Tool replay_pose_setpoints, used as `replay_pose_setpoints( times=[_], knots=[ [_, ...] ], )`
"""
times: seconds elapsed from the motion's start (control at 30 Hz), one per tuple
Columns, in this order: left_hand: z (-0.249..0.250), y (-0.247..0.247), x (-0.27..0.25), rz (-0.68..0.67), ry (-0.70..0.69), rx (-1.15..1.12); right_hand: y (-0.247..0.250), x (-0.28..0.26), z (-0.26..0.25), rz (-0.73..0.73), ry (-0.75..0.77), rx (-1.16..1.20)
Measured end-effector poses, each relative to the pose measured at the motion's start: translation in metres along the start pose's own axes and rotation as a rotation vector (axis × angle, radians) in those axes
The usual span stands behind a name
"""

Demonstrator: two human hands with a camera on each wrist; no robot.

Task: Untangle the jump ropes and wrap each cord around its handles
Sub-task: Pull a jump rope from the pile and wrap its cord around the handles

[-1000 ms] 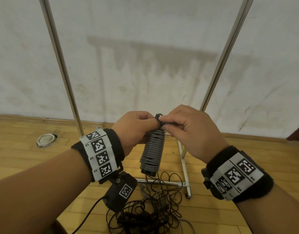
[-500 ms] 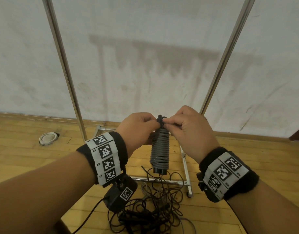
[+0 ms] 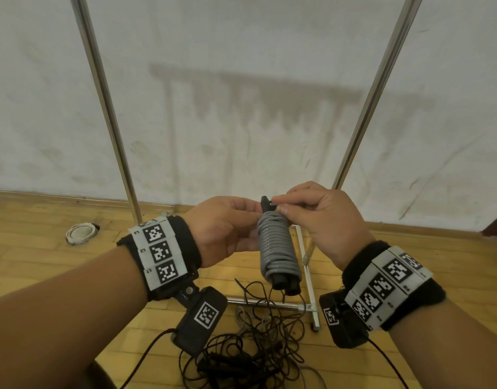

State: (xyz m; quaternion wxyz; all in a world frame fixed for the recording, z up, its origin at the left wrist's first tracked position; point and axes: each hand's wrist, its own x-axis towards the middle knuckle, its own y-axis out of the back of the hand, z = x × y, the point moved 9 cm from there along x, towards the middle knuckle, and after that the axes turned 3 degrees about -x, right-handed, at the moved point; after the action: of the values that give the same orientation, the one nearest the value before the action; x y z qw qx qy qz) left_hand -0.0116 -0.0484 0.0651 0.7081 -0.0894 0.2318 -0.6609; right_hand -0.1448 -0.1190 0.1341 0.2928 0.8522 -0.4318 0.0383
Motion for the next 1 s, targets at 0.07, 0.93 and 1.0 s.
replay_pose_setpoints(
  times=[0.07,0.93,1.0],
  knots=[
    [-0.002,-0.005,-0.003,-0.060,0.020,0.009,0.001,0.000,-0.001,-0.021,0.010,0.079],
    [0.030,0.045,0.026,0.324,-0.148,0.328,-0.045,0.015,0.009,-0.178,-0.184,-0.123],
    [0.028,0.053,0.030,0.408,-0.148,0.429,-0.064,0.013,0.017,-0.262,-0.208,-0.360]
  ],
)
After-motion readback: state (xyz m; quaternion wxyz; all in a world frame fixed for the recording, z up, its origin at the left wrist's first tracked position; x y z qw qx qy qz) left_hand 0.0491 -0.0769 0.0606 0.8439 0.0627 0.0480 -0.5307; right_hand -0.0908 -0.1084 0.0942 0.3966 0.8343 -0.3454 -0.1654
